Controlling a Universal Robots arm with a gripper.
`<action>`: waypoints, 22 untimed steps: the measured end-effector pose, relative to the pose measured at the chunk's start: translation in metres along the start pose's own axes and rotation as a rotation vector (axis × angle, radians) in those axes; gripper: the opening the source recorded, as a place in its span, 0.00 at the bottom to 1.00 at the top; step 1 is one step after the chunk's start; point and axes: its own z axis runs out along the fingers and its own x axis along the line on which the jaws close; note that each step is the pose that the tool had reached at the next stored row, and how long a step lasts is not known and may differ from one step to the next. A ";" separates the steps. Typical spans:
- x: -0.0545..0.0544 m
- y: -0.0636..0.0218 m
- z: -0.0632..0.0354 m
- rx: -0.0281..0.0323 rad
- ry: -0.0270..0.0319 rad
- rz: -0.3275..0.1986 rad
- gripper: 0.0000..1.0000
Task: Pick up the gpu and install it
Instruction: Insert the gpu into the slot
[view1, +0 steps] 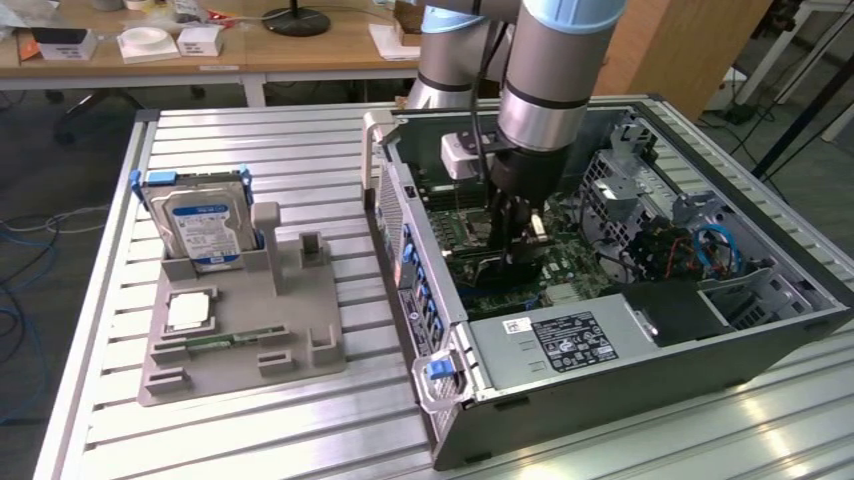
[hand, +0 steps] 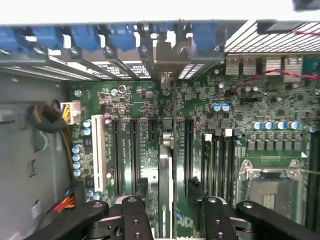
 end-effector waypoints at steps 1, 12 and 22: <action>0.000 -0.0001 -0.0035 0.0000 0.0000 0.000 0.45; -0.001 0.0001 -0.0082 0.0012 0.0000 0.000 0.14; -0.002 0.0002 -0.0082 0.0012 0.0000 0.000 0.11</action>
